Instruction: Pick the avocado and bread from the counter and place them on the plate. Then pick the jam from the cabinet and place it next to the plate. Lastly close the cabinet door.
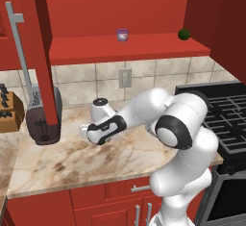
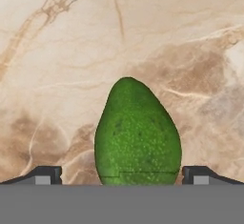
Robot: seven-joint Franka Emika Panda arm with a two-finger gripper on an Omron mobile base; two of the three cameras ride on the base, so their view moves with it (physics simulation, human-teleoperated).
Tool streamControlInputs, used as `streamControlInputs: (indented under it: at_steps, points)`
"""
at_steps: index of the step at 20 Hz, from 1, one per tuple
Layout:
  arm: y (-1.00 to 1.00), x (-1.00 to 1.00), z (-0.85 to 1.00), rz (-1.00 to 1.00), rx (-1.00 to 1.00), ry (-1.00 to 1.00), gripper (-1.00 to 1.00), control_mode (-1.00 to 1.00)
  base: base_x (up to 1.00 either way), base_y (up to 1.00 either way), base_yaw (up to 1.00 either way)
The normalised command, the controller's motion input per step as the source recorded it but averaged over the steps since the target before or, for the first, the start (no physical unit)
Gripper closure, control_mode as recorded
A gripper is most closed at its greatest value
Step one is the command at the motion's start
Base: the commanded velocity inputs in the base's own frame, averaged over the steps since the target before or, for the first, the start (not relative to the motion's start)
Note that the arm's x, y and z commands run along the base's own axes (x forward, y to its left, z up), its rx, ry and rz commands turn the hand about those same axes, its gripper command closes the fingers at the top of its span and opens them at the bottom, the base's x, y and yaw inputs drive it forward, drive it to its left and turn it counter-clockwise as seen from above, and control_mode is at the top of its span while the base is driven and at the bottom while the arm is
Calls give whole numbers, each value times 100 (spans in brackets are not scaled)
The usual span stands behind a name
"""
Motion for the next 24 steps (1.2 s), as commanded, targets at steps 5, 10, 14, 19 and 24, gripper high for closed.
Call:
streamControlInputs:
  at_steps: [5,10,14,19,24]
  points:
    - [-9,6,-15,0,0,-4,-100,-100,0,0,0]
    - [-7,12,-15,0,0,-4,100,-100,0,0,0]
    - [0,11,-9,0,0,-1,100,-100,0,0,0]
    - [0,3,6,0,0,0,100,-100,0,0,0]
    - [-24,-17,66,-6,0,-1,100,-100,0,0,0]
